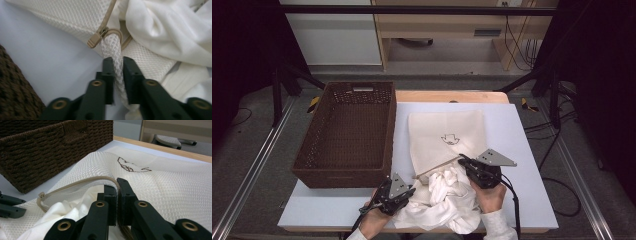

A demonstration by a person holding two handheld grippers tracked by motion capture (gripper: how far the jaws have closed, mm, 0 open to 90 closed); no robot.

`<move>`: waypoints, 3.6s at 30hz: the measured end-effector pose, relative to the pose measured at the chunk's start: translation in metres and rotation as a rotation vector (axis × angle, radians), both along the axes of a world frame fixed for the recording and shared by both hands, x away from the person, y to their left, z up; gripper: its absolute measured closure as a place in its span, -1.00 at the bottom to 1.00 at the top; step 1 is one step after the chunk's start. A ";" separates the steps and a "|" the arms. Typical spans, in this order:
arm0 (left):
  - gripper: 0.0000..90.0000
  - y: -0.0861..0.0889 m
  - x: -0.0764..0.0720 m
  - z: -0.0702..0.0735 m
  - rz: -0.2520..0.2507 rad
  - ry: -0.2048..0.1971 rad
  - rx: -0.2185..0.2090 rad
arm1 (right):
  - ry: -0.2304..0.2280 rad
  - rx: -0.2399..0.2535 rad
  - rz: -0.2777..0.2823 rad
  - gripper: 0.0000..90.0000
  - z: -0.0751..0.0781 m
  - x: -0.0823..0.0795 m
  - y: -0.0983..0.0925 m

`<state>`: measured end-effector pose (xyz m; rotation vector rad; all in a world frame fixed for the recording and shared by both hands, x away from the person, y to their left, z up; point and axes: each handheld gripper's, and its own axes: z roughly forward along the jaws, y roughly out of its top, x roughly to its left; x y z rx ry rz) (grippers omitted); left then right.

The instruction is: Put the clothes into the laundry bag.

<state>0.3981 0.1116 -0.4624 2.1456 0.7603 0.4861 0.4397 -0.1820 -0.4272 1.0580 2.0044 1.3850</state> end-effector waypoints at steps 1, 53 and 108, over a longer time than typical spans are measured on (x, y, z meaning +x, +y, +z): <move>0.47 0.000 0.000 0.000 0.000 0.000 0.000 | 0.000 0.000 0.000 0.93 0.000 0.000 0.000; 0.73 -0.104 0.067 -0.002 0.123 -0.065 0.017 | -0.013 0.028 0.009 0.93 0.005 -0.002 -0.003; 0.68 -0.129 0.069 -0.006 0.092 -0.030 -0.104 | -0.001 0.066 -0.007 0.93 0.011 -0.007 -0.010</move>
